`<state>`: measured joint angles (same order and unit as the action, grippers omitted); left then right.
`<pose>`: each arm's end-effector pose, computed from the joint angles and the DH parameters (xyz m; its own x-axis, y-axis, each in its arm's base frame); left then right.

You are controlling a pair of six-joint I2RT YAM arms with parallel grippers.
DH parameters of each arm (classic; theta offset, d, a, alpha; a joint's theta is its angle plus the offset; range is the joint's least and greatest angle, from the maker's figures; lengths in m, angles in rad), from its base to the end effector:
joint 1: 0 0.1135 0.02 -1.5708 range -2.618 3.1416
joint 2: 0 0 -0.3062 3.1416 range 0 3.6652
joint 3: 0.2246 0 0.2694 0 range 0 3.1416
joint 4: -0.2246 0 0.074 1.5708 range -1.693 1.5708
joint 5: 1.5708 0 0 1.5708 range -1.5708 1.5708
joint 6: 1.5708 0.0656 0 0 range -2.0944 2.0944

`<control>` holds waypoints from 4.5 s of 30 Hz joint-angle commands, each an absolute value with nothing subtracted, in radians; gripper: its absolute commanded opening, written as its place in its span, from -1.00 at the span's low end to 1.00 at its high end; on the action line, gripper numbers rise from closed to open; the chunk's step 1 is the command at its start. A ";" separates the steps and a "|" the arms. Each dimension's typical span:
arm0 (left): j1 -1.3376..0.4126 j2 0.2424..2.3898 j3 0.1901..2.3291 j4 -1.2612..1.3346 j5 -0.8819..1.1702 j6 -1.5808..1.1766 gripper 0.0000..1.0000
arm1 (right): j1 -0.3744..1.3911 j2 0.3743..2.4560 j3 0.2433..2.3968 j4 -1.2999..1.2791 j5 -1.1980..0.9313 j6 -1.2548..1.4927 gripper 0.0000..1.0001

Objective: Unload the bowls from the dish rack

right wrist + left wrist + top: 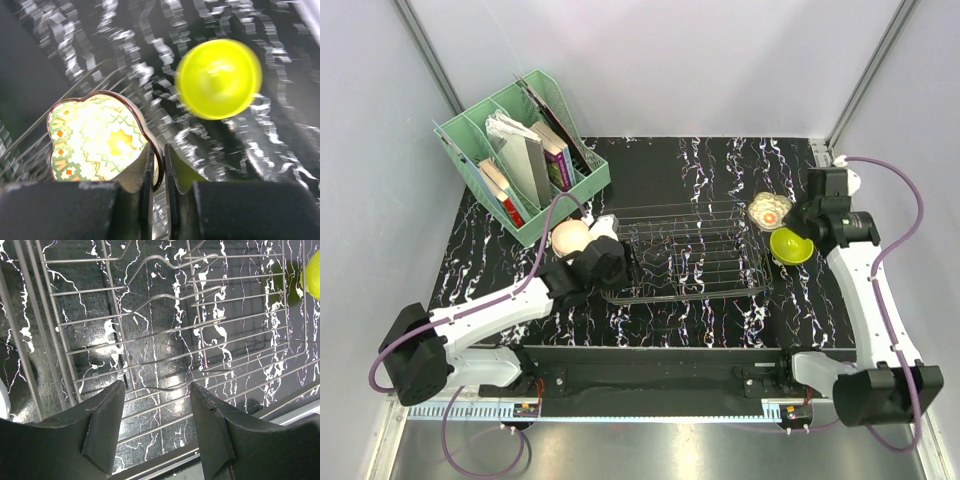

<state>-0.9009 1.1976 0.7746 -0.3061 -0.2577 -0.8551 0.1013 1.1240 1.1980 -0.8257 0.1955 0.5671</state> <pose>0.1838 -0.2052 0.2540 -0.7544 -0.2229 -0.6175 0.1078 0.8858 -0.4514 0.2463 0.0122 0.3744 -0.5505 0.4737 -0.6874 0.4004 0.8723 0.2805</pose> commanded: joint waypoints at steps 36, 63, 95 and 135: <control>-0.904 1.160 0.769 -0.299 -0.278 -0.850 0.16 | -0.258 1.440 1.017 -0.588 0.196 0.557 -0.94; -0.905 1.167 0.755 -0.293 -0.273 -0.850 0.16 | -0.261 1.422 0.933 -0.525 0.160 0.528 0.20; -0.904 1.193 0.744 -0.276 -0.265 -0.856 0.16 | -0.259 1.372 0.867 -0.396 0.156 0.499 -0.69; -0.907 1.207 0.741 -0.270 -0.258 -0.847 0.15 | -0.258 1.261 0.870 -0.537 0.170 0.503 -0.13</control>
<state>-0.9020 1.2018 0.7422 -0.3119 -0.2573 -0.8547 -0.2592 1.2648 0.8310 -0.5198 0.1417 0.5262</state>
